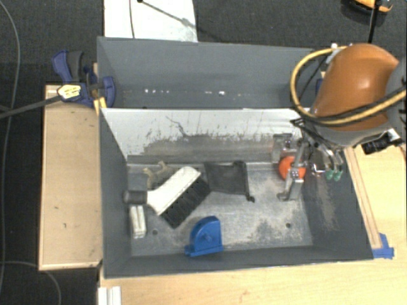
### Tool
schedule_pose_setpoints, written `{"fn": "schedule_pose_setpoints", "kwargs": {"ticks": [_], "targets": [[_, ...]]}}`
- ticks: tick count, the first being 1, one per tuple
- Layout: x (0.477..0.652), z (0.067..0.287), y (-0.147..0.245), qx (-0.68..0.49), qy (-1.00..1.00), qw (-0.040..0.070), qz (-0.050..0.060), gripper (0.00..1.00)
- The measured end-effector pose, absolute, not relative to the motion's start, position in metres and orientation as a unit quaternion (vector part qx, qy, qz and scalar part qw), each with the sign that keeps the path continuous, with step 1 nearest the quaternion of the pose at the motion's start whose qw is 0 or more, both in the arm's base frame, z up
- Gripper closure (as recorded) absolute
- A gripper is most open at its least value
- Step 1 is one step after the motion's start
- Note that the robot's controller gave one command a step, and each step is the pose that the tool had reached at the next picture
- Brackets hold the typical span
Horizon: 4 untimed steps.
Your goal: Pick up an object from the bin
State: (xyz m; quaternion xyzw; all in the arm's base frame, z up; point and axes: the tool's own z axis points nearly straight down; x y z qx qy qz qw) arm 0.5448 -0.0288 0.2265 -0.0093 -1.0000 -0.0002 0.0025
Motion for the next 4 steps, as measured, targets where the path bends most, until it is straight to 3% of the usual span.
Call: {"fn": "schedule_pose_setpoints", "kwargs": {"ticks": [1,2,3,4], "targets": [[0.546,0.231,-0.029,-0.009,-1.0,-0.002,0.0,0.0],[0.559,0.183,-0.012,0.01,-1.0,-0.005,0.0,0.0],[0.573,0.115,-0.012,0.064,-0.998,-0.005,0.0,0.0],[0.575,0.082,0.01,0.04,-0.999,-0.002,0.0,0.0]]}}
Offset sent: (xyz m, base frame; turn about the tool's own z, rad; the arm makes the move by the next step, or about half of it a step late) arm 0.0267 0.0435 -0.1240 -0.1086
